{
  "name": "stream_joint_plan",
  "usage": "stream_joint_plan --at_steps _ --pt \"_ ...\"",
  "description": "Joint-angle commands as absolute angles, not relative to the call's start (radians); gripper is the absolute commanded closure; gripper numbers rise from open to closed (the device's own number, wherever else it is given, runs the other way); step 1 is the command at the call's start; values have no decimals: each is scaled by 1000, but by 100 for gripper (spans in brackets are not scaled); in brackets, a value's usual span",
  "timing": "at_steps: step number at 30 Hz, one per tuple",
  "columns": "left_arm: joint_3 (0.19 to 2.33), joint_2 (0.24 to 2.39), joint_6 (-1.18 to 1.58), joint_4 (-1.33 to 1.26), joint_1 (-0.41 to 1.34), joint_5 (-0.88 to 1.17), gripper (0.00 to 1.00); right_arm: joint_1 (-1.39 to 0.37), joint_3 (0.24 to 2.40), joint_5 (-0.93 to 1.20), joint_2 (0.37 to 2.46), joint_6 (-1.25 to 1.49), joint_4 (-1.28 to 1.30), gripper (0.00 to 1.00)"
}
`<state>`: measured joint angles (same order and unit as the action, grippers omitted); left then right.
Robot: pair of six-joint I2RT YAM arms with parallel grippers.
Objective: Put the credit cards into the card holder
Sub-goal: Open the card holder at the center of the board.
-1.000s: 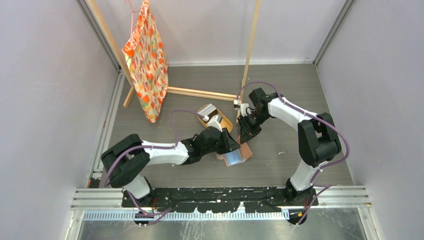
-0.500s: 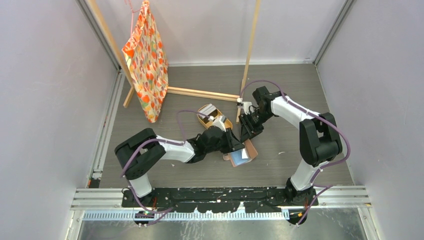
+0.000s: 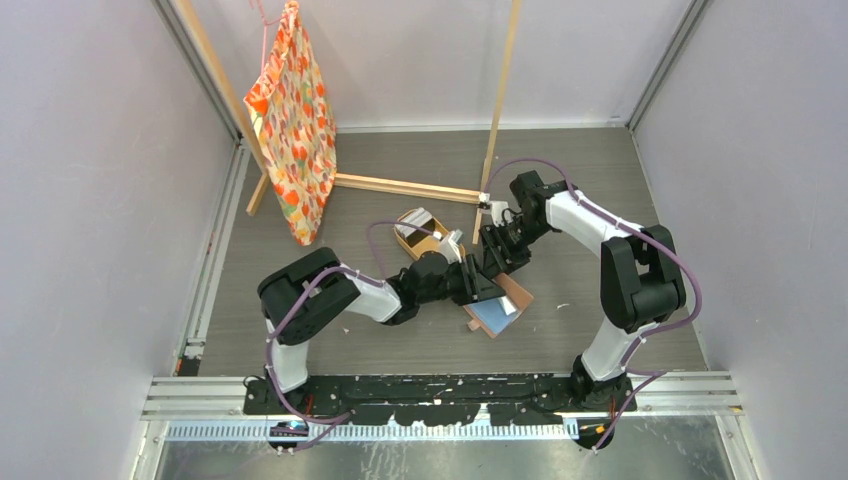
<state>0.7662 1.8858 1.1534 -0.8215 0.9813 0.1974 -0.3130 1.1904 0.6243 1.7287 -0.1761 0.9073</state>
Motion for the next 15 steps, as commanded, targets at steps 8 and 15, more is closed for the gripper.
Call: stream_joint_plan --at_steps 8,15 --pt "801 1891 1153 -948 968 220 44 -317 1215 547 1732 -164 901 47" --pt "834 1910 1150 -983 968 244 41 -318 1215 523 1737 -166 899 52"
